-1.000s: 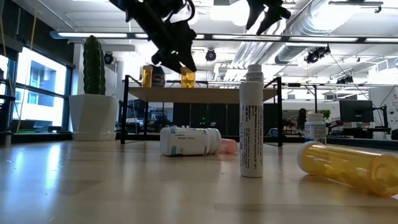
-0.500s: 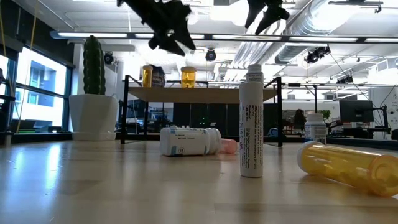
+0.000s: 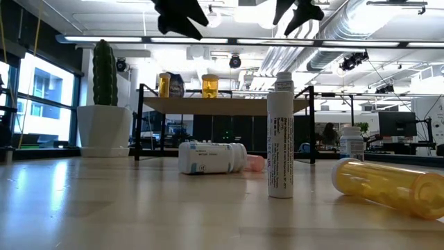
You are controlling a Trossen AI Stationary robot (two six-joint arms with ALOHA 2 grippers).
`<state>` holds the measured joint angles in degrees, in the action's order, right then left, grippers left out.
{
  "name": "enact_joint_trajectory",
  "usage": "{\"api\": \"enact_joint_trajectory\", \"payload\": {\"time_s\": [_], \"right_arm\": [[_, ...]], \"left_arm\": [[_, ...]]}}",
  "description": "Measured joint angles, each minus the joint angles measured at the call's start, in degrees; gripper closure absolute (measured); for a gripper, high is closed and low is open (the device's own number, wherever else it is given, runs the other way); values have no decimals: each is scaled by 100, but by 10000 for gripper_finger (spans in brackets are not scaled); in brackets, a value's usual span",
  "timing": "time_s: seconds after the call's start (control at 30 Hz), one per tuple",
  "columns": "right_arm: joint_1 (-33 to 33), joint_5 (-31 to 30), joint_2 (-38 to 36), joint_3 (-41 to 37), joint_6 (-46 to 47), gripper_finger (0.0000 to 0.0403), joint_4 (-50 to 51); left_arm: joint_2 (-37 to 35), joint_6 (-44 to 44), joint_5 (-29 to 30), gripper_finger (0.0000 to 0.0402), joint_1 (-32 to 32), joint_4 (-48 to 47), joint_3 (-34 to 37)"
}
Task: Pick and place medicine bottles onto shelf by color
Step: Put the small white pill bottle on the shelf
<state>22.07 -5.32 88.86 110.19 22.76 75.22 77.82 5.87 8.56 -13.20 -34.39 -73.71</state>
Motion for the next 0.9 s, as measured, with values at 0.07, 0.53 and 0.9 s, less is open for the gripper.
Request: {"api": "enact_joint_trajectory", "payload": {"time_s": [0.07, 0.53, 0.9], "right_arm": [[-151, 0, 0, 0, 225, 164, 65], [-1628, 0, 0, 0, 1638, 164, 634], [-2904, -328, -4, -594, 2872, 164, 235]], "left_arm": [[0, -2, -78, 122, 200, -175, 0], [2, -1, -370, 122, 1460, -1132, 0], [-165, 724, -343, 122, 2654, -628, 897]]}}
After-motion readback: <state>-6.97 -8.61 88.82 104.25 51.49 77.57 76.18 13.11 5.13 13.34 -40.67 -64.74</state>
